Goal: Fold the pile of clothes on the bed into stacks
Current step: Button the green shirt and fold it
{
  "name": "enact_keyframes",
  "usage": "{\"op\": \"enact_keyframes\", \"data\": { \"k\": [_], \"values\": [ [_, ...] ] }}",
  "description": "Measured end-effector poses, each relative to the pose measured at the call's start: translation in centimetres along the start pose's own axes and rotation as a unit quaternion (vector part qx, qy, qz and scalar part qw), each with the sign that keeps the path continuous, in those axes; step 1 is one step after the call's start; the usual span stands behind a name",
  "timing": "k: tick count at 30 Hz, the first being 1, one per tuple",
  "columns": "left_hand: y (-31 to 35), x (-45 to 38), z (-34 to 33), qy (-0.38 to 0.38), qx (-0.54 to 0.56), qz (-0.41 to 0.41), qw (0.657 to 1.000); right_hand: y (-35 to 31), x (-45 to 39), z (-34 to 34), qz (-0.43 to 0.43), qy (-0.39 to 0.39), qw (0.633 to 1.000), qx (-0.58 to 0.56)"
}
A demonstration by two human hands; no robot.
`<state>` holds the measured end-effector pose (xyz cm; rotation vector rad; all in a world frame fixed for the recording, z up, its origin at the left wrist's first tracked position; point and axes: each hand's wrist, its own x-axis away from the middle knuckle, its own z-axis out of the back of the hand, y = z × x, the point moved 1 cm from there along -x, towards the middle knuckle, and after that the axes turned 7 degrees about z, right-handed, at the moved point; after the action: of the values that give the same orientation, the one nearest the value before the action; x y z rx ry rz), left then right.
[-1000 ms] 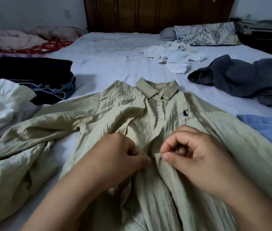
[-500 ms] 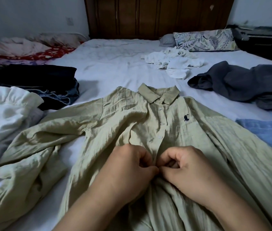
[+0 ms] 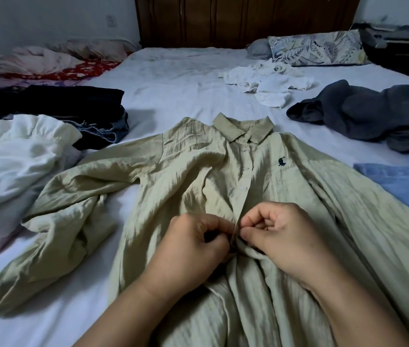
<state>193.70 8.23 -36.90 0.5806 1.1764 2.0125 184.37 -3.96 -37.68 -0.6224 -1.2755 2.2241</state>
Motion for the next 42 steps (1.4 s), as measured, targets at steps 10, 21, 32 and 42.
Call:
{"op": "enact_keyframes", "data": {
  "k": [10, 21, 32, 42],
  "values": [
    [-0.6, -0.7, -0.4, 0.000, 0.117, 0.083, 0.990, -0.1, 0.3, -0.3, 0.044, 0.010, 0.999, 0.020],
    [-0.2, -0.7, -0.5, -0.029, 0.142, 0.140, 0.979, 0.2, 0.2, -0.5, 0.064, 0.010, 0.998, 0.014],
    [-0.2, -0.4, -1.7, 0.088, -0.103, -0.061, 0.989, 0.2, 0.3, -0.3, 0.058, 0.008, 0.998, -0.002],
    [-0.4, -0.4, -1.6, 0.089, -0.117, -0.107, 0.983, 0.5, 0.0, 0.0, -0.035, -0.003, 0.990, -0.136]
  ]
}}
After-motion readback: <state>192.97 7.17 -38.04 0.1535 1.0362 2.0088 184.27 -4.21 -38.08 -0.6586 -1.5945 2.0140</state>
